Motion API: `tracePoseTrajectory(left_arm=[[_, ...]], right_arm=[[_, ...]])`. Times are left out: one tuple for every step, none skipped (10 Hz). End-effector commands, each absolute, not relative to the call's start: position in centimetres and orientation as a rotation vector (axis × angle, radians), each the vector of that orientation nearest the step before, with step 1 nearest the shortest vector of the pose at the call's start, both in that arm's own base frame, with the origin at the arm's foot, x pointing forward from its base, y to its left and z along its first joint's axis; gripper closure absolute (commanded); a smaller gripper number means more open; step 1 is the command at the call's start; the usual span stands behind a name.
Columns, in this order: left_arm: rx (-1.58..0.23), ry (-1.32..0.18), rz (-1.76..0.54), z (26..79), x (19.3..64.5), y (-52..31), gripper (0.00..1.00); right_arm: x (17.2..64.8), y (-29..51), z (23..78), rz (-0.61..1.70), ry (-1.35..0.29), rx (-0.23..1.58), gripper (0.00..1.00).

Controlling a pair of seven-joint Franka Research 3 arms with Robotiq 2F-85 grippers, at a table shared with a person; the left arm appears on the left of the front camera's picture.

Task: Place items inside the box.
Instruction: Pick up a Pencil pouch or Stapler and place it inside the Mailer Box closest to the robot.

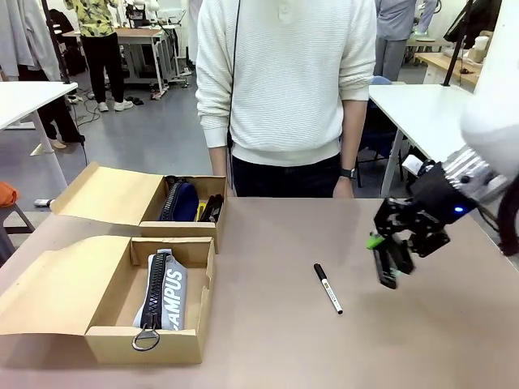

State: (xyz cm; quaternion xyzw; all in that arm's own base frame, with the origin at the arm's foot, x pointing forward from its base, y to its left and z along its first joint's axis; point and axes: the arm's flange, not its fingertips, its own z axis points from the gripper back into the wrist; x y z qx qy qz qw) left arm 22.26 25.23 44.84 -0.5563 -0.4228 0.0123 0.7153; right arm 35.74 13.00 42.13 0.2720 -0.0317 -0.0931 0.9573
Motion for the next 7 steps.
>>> tracePoseTrajectory(left_arm=[[-1.239,-0.967,0.013,45.1,22.3,25.2,0.0],[-1.239,-0.967,0.013,45.1,22.3,25.2,0.0],[-1.239,-0.967,0.013,45.1,22.3,25.2,0.0],[-1.239,-0.967,0.013,45.1,22.3,25.2,0.0],[-1.239,-0.967,0.013,45.1,22.3,25.2,0.0],[-1.239,-0.967,0.013,45.1,22.3,25.2,0.0],[-1.239,-0.967,0.013,45.1,22.3,25.2,0.0]], right_arm=[[33.6,22.6,43.6,-0.35,-0.124,0.595,0.6],[33.1,27.8,43.2,-0.304,-0.112,0.567,0.6],[32.6,32.9,41.9,-0.283,-0.116,0.523,0.6],[32.2,37.5,40.5,-0.289,-0.175,0.478,0.6],[31.3,41.3,39.3,-0.207,-0.256,0.485,0.6],[29.5,43.8,39.1,-0.062,-0.284,0.523,0.6],[29.0,42.6,40.9,0.073,-0.299,0.571,0.6]])
